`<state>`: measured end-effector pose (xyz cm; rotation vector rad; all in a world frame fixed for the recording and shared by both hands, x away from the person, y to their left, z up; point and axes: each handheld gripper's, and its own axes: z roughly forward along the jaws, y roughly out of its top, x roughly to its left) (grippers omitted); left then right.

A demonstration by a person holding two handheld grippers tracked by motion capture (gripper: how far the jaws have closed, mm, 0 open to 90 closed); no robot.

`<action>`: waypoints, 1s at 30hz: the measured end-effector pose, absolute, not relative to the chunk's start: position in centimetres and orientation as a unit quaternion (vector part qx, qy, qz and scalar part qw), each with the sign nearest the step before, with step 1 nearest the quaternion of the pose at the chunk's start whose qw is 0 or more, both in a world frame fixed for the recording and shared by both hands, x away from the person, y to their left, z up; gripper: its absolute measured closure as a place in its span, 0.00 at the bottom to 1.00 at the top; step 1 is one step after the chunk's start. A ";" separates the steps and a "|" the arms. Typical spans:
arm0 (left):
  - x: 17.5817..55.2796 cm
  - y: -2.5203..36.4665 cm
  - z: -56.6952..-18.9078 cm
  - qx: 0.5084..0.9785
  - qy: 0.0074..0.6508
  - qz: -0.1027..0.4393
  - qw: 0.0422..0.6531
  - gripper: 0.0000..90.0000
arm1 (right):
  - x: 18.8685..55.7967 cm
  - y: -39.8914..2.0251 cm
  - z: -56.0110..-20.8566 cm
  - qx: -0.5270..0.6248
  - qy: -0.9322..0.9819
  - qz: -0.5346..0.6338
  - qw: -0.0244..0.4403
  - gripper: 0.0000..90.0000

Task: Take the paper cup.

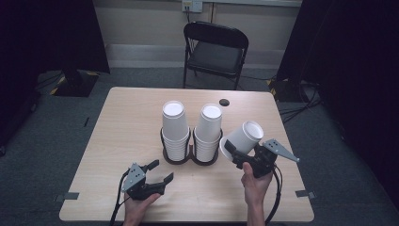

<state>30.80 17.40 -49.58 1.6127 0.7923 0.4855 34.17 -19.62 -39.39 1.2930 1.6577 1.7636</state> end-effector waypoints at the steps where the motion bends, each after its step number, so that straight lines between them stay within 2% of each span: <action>1: 30.9 17.3 -49.5 0.694 0.341 0.206 0.601 0.29 | 33.9 -19.5 -40.0 0.464 0.593 0.629 0.190 0.16; 8: 30.7 16.5 -49.5 0.695 0.330 0.204 0.606 0.32 | 33.2 -18.5 -41.2 0.460 0.601 0.631 0.170 0.16; 11: 30.6 16.1 -49.4 0.697 0.322 0.203 0.608 0.36 | 32.8 -17.8 -41.9 0.461 0.602 0.632 0.160 0.16; 18: 30.9 15.8 -49.4 0.692 0.308 0.194 0.623 0.36 | 32.1 -16.2 -43.3 0.457 0.612 0.631 0.135 0.16; 25: 30.9 15.5 -49.4 0.688 0.298 0.179 0.637 0.43 | 31.6 -15.8 -44.0 0.457 0.616 0.630 0.122 0.16; 27: 31.0 15.2 -49.4 0.697 0.286 0.185 0.630 0.50 | 31.3 -15.4 -44.4 0.456 0.615 0.635 0.106 0.16; 30: 31.3 14.8 -49.4 0.702 0.279 0.182 0.630 0.50 | 31.1 -15.0 -44.7 0.456 0.612 0.639 0.096 0.16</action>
